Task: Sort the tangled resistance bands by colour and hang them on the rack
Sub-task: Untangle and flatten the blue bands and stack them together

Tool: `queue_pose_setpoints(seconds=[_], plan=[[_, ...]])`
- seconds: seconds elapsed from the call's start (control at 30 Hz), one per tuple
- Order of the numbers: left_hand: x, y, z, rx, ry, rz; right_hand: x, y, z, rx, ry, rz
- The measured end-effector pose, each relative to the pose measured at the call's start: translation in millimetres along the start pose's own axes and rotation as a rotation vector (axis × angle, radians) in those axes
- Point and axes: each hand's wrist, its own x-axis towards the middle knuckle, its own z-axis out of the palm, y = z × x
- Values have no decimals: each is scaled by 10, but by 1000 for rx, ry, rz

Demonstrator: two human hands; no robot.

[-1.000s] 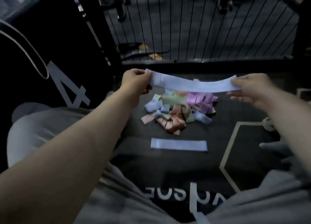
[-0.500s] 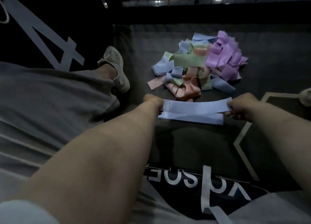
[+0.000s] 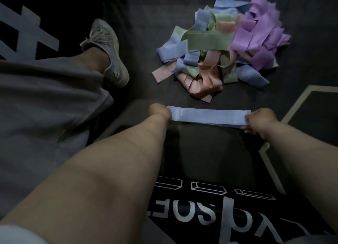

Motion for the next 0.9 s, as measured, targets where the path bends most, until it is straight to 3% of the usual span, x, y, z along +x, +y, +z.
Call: queue_pose_setpoints(seconds=[0.17,0.27,0.4,0.5,0.9], plan=[[31,-99,2,50,102,48,91,89,57,-56,1,-9],[57,-147,21,241,133,124,131,126,54,-239,74,-52],[-35,-149,31,718,165,352,66,175,53,-712,210,-378],[-42,-173,67,1028,64,570,57,239,68,-1053,176,-639],[76,-123,17,1039,7,696,107,164,38,-1062,70,-598]])
